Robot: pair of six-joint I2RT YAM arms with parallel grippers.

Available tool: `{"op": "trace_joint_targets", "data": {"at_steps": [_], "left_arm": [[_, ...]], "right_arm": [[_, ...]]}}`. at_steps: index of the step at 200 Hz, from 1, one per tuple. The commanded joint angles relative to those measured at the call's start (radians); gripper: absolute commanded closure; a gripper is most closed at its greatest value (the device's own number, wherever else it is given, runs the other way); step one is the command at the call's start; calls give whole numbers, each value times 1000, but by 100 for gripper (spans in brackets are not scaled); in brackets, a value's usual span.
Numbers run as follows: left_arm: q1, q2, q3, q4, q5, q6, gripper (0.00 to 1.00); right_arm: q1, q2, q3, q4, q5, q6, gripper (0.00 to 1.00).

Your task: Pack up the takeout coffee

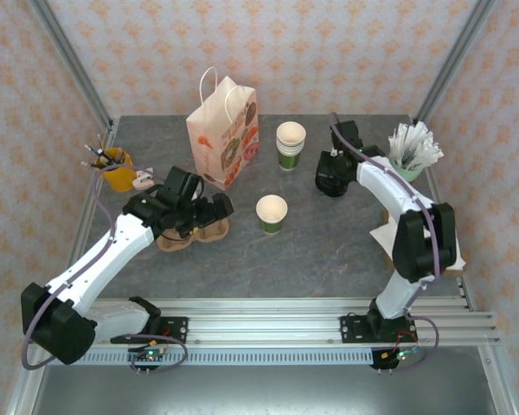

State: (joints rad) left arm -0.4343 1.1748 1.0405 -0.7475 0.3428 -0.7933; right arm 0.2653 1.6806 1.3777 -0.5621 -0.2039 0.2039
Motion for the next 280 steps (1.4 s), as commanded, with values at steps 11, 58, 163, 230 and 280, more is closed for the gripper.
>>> {"op": "trace_joint_targets", "data": {"at_steps": [11, 58, 163, 230, 280], "left_arm": [[-6, -48, 69, 178, 179, 73, 0], [-6, -18, 135, 407, 416, -94, 0], [-7, 30, 231, 724, 680, -345, 9], [64, 105, 239, 792, 723, -393, 12], [80, 157, 251, 864, 814, -410, 20]], "right_arm": [[19, -205, -55, 50, -172, 166, 100], [87, -462, -154, 206, -316, 477, 99], [92, -513, -307, 837, -664, 1038, 99], [92, -472, -336, 1126, -685, 1237, 99], [120, -437, -269, 1203, -682, 1324, 99]]}}
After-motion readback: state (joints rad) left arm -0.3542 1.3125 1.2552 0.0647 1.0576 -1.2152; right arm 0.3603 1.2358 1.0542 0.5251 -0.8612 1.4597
